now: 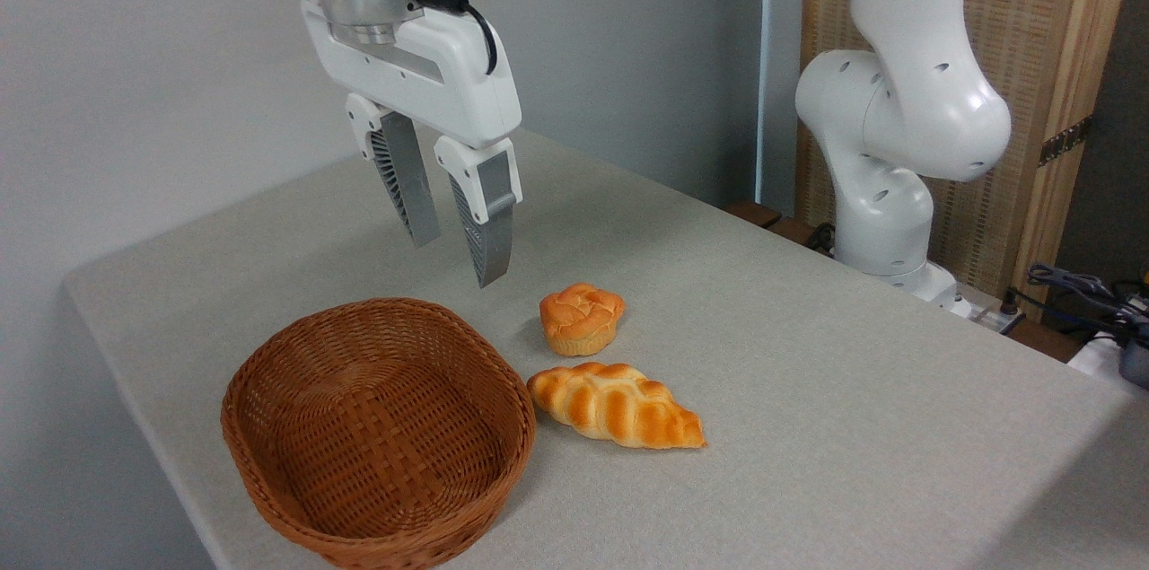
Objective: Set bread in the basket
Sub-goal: 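Lower the open gripper toward the braided golden bread roll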
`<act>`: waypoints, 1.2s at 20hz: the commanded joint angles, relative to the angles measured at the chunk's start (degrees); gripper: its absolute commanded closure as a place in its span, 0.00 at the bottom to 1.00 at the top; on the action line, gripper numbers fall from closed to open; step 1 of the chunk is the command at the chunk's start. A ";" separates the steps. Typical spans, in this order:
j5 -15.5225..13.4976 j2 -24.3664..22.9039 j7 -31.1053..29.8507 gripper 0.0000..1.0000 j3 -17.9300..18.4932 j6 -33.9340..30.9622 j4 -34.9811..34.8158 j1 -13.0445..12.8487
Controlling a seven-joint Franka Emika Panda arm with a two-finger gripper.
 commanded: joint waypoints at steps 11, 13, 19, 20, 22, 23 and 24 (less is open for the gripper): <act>0.02 -1.25 2.45 0.00 0.49 -1.02 -0.60 -0.24; 0.02 -2.39 3.41 0.00 0.49 -0.67 -2.17 -0.24; -0.68 -10.20 11.83 0.00 3.03 4.95 -12.97 -0.41; -0.68 -11.35 14.37 0.00 3.13 4.87 -14.74 -0.42; -0.68 -13.98 20.26 0.00 3.13 5.39 -19.47 -0.42; -0.60 -15.82 23.94 0.00 3.13 6.09 -22.28 -0.42; -0.60 -16.71 26.24 0.00 3.13 6.71 -23.70 -0.42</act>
